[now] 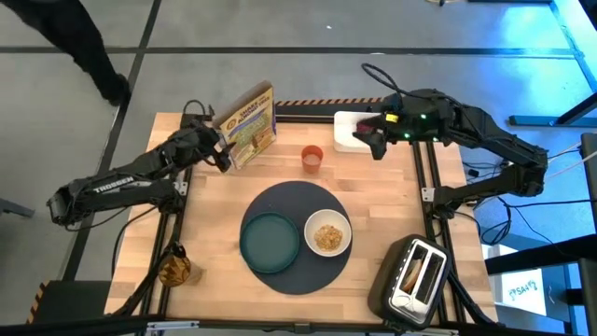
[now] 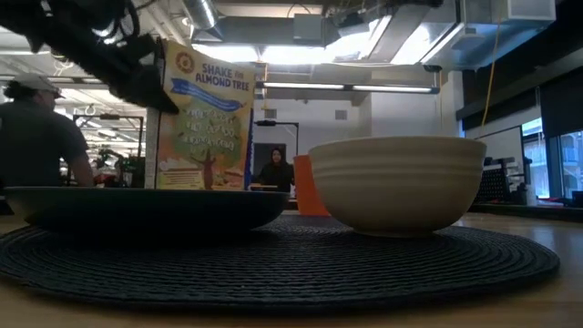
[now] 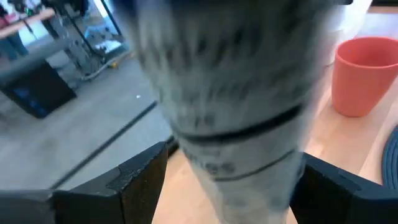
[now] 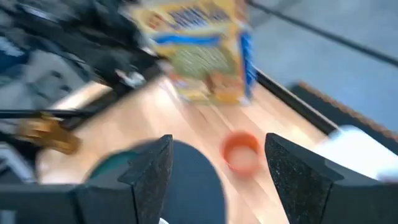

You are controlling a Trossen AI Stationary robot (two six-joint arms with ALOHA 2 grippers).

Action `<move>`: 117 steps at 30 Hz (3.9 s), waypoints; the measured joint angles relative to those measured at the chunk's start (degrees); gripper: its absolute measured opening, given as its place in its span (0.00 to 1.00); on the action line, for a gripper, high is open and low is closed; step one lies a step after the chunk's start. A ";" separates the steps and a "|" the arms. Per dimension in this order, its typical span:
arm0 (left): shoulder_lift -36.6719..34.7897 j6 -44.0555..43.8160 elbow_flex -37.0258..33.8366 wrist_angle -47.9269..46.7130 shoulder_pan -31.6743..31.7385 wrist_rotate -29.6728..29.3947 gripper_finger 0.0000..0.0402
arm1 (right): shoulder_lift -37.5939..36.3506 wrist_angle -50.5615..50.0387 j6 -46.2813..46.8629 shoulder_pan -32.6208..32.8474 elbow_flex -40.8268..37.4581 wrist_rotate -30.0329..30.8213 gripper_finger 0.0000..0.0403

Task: Arrange a breakfast setting
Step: Pour the cereal from the blue cereal box into the white bowl, then put the brown toasted bread on the dark green plate

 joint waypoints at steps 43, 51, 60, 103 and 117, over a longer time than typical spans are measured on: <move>6.02 10.46 36.84 -8.07 -4.76 22.93 0.67 | 12.74 -19.52 13.97 -18.56 -0.02 0.43 0.61; 15.52 8.66 39.56 -8.83 -9.31 25.20 0.65 | 21.34 -14.16 16.26 -25.24 -0.02 -6.95 0.61; 18.34 6.24 39.71 -11.43 -13.97 21.11 0.65 | 29.89 -15.58 -13.34 -30.47 4.41 -11.33 0.61; 25.88 3.36 39.67 -7.76 -16.68 14.89 0.65 | 44.89 0.98 14.88 -18.31 8.70 -2.98 0.52; 25.42 2.86 39.67 -14.22 -18.69 14.91 0.65 | 37.46 -13.53 14.02 -11.51 8.70 -4.81 0.37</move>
